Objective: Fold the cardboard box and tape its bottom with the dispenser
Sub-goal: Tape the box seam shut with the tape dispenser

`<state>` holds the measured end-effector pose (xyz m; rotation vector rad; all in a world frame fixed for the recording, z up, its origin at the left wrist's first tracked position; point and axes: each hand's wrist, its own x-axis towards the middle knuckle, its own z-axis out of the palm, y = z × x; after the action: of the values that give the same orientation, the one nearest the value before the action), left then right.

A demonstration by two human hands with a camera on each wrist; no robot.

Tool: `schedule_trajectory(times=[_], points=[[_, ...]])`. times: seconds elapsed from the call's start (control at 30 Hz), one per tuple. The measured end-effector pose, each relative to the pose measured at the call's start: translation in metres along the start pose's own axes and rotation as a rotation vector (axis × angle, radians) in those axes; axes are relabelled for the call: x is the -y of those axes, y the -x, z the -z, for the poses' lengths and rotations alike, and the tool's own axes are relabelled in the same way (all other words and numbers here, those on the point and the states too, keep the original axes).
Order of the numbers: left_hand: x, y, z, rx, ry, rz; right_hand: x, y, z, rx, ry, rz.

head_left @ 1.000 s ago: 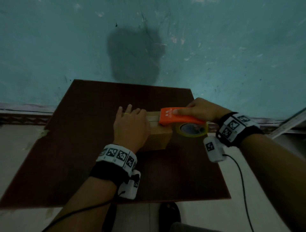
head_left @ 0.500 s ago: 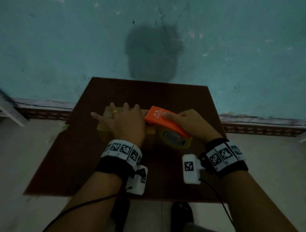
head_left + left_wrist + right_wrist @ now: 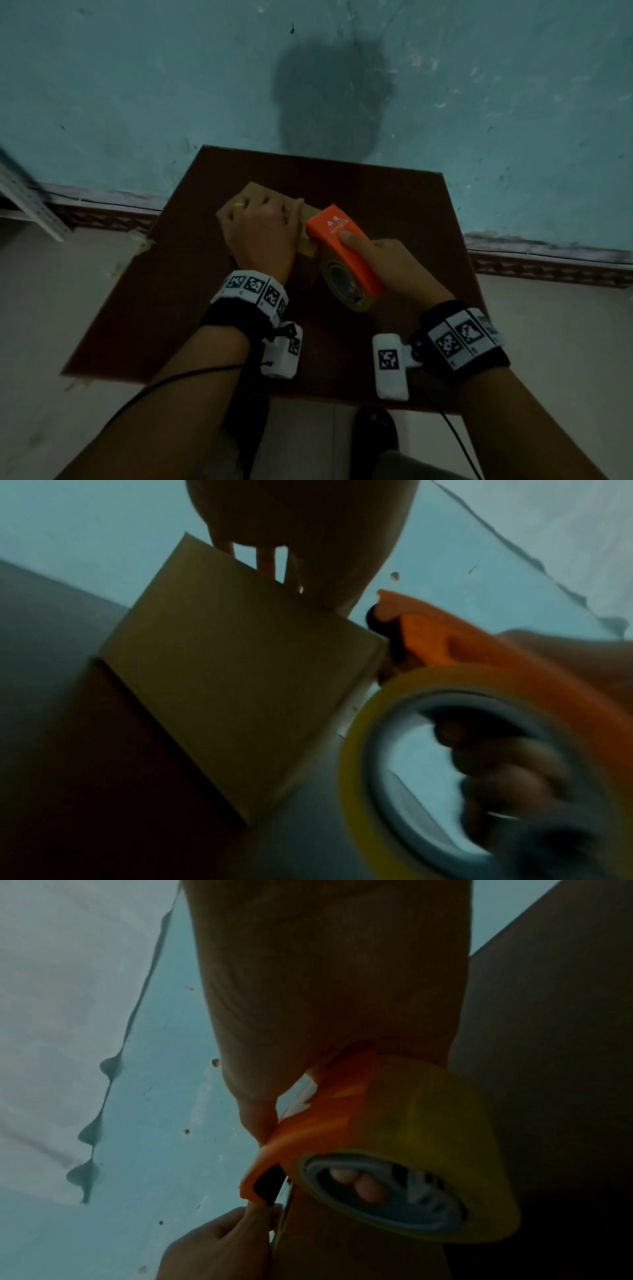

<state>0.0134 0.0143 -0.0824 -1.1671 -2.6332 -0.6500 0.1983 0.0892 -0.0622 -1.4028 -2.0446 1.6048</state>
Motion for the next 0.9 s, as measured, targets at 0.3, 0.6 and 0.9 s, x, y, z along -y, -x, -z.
schedule_trajectory(times=[0.3, 0.6, 0.9], points=[[0.019, -0.010, -0.025, 0.205, 0.468, -0.110, 0.004, 0.020, -0.015, 0.274, -0.376, -0.044], [0.027, -0.016, -0.026, 0.287, 0.445, -0.146, 0.007, 0.037, -0.025, 0.087, -0.364, -0.069], [0.027, -0.017, -0.026, 0.312, 0.490, -0.118, -0.022, 0.061, -0.016, 0.021, -0.329, -0.197]])
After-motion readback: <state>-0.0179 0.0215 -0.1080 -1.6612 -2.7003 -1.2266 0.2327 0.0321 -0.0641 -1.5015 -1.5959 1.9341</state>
